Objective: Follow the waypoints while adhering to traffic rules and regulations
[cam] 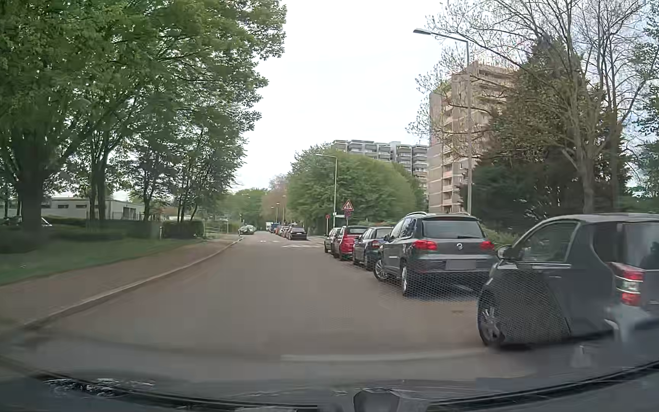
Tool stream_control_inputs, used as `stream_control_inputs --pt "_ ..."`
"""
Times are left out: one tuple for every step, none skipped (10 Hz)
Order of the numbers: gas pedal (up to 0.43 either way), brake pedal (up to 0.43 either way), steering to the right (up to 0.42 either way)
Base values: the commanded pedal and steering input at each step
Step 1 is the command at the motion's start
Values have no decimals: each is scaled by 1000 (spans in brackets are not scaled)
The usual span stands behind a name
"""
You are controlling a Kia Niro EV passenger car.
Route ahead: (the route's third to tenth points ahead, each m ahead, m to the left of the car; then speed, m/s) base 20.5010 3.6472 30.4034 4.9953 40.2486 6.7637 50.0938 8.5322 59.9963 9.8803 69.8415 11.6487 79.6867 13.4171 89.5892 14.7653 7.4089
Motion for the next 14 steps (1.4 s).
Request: stream_control_inputs --pt "59 0 -34" --pt "59 0 -34" --pt "59 0 -34" --pt "59 0 -34" --pt "59 0 -34" --pt "59 0 -34" --pt "59 0 -34" --pt "59 0 -33" --pt "59 0 -33" --pt "59 0 -33" --pt "59 0 -33" --pt "59 0 -33" --pt "59 0 -33" --pt "59 0 -31"
